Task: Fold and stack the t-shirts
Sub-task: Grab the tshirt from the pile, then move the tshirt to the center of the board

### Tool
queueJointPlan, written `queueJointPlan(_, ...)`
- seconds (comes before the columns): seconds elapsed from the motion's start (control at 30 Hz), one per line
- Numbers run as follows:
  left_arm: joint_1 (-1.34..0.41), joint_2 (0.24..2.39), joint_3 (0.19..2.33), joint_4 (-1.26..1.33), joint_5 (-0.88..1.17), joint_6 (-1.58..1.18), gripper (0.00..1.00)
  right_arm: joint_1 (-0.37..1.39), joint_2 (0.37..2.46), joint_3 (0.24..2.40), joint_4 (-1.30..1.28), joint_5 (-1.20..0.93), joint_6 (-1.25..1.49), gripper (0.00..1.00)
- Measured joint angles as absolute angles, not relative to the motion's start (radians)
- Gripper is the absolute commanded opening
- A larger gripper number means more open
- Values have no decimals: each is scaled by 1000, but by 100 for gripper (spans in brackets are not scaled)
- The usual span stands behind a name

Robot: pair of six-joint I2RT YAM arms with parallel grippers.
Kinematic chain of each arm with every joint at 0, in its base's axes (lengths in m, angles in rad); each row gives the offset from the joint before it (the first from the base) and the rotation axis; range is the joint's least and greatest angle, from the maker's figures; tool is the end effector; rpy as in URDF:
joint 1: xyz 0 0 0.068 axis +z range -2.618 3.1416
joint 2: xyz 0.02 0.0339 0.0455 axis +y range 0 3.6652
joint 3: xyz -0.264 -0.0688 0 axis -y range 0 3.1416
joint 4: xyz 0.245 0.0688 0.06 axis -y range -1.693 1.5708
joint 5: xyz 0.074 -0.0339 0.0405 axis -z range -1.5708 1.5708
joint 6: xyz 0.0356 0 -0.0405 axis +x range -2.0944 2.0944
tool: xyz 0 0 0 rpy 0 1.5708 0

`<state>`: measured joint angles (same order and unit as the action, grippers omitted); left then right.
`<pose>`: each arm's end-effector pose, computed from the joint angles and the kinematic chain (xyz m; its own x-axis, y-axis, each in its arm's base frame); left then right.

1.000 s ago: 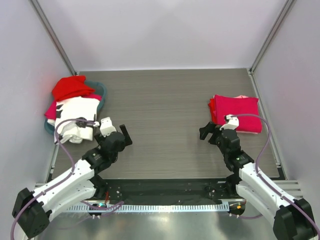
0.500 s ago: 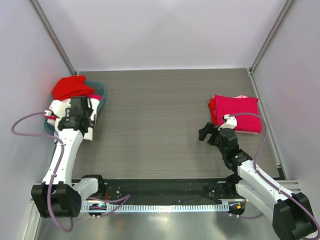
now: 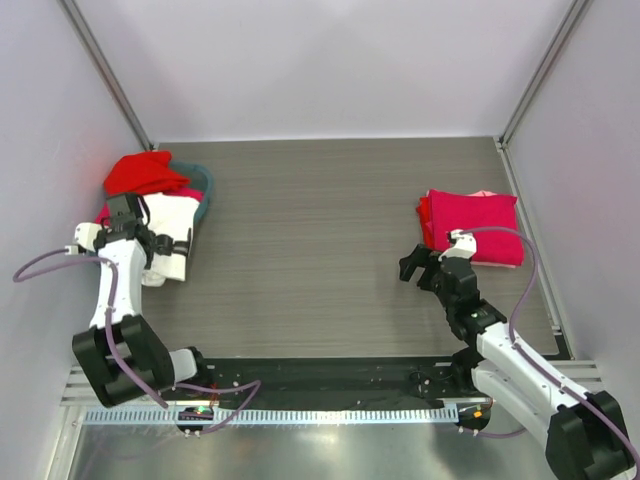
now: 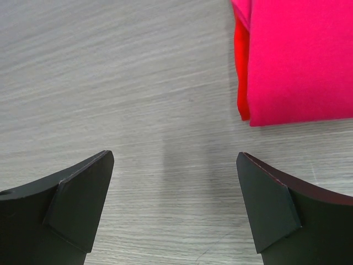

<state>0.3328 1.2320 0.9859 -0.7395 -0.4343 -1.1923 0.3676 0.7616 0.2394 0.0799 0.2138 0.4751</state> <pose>0.2250 0.0936 0.2724 0.1884 -0.8268 -0.5300 -0.9228 0.0357 -0.3837 0.1609 0.0539 0.1789 -0.4340 0.3119 -0.8452 0.0295 0.9426 0.3327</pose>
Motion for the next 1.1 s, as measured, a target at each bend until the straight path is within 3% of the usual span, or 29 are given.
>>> queueJointPlan(0.03,340,1258,995,-740,-436,-1195,29,368,750,239,75,219,476,100)
queueJointPlan(0.07,345,1290,1011,-744,-437,-1197,7,368,736,239,75,224,477,100)
queueJointPlan(0.2,361,1409,1106,-789,-424,-1178,1,368,714,239,75,236,478,100)
queueJointPlan(0.37,359,1346,1182,-868,-388,-1178,0,368,737,239,75,238,478,100)
queueJointPlan(0.53,342,1146,1223,-868,-294,-1204,1,368,741,239,75,237,478,100)
queueJointPlan(0.73,340,914,1278,-823,-122,-1278,0,368,745,240,76,234,478,100)
queueJointPlan(0.87,320,895,1394,-766,41,-1369,1,368,762,240,76,232,478,100)
queueJointPlan(0.93,227,902,1430,-714,71,-1415,1,368,764,241,76,231,478,100)
queueJointPlan(1.1,-254,1033,1487,-609,4,-1460,0,368,764,241,77,229,478,100)
